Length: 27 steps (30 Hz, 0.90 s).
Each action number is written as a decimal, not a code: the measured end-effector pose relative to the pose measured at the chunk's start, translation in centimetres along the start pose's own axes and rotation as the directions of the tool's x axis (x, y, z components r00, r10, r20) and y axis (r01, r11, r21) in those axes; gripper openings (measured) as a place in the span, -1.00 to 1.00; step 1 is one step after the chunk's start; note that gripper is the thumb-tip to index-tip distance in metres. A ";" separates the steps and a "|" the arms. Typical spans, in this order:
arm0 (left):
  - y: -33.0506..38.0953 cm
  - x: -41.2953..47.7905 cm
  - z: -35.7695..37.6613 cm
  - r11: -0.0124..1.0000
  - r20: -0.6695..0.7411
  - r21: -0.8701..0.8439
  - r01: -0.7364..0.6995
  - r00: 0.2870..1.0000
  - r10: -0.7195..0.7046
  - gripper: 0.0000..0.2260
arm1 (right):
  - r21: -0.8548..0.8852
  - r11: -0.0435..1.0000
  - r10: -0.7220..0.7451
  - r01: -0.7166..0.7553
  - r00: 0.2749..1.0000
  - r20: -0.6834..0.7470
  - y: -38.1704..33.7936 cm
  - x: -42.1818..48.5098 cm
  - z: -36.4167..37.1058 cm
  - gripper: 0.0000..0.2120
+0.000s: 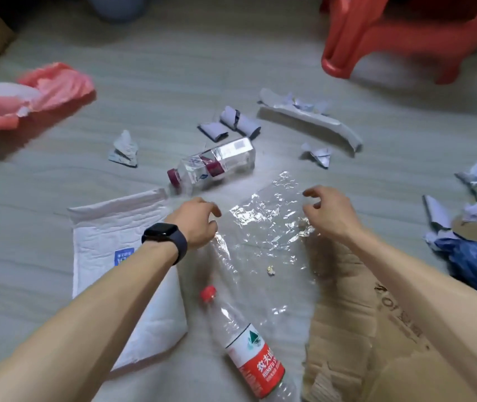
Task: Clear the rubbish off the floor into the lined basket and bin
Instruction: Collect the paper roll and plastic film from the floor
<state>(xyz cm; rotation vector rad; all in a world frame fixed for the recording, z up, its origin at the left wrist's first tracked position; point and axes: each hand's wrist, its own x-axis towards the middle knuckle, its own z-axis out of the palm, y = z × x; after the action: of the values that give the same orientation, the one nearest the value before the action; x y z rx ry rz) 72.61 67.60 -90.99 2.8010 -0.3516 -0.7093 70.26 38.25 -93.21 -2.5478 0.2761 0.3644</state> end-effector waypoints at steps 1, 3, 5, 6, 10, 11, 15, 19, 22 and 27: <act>-0.1 1.3 -0.6 1.000 -0.028 0.012 -0.014 1.000 0.014 -0.71 | -0.008 1.000 0.021 -0.021 0.999 -0.026 0.2 1.8 -0.4 -0.63; -0.3 4.2 -2.1 0.999 -0.098 0.020 -0.045 0.994 0.046 -0.72 | -0.021 0.997 0.069 -0.072 0.993 -0.096 0.6 5.4 -1.1 -0.61; 0.1 6.8 -3.4 0.997 -0.171 -0.010 -0.080 0.982 0.077 -0.73 | -0.035 0.994 0.093 -0.099 0.984 -0.154 0.9 8.4 -1.5 -0.57; 0.3 8.1 -4.0 0.995 -0.209 -0.030 -0.092 0.974 0.084 -0.74 | -0.040 0.993 0.099 -0.107 0.981 -0.168 1.1 9.6 -1.6 -0.54; 0.9 13.6 -6.1 0.998 -0.316 0.017 -0.064 0.946 0.066 -0.71 | -0.208 0.974 0.065 -0.090 0.990 -0.124 2.3 12.3 0.5 -0.52; 0.9 14.7 -6.6 0.998 -0.318 0.039 -0.044 0.947 0.054 -0.68 | -0.287 0.955 0.037 -0.074 0.991 -0.132 2.6 12.4 1.3 -0.52; 0.6 19.5 -7.2 0.990 -0.203 0.135 0.039 0.979 -0.011 -0.57 | -0.424 0.905 -0.004 -0.042 0.994 -0.108 3.6 13.1 2.4 -0.50; -0.3 23.6 -7.1 0.979 -0.067 -0.074 0.192 0.978 -0.197 -0.49 | -0.473 0.877 0.094 -0.084 0.996 -0.001 3.4 13.4 2.2 -0.48; -1.1 25.1 -7.2 0.973 0.022 -0.038 0.228 0.974 -0.227 -0.36 | -0.486 0.870 0.123 -0.085 0.991 0.045 2.4 13.9 1.6 -0.47; -1.5 25.6 -7.3 0.973 -0.071 0.121 0.197 0.979 -0.190 -0.66 | -0.450 0.882 0.216 -0.139 0.968 0.124 1.1 14.9 0.2 -0.45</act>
<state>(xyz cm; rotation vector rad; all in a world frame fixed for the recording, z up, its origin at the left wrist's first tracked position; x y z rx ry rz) 98.30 62.90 -96.33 3.0003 -0.1172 -0.6644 83.94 35.68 -98.51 -2.9135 0.4041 0.7930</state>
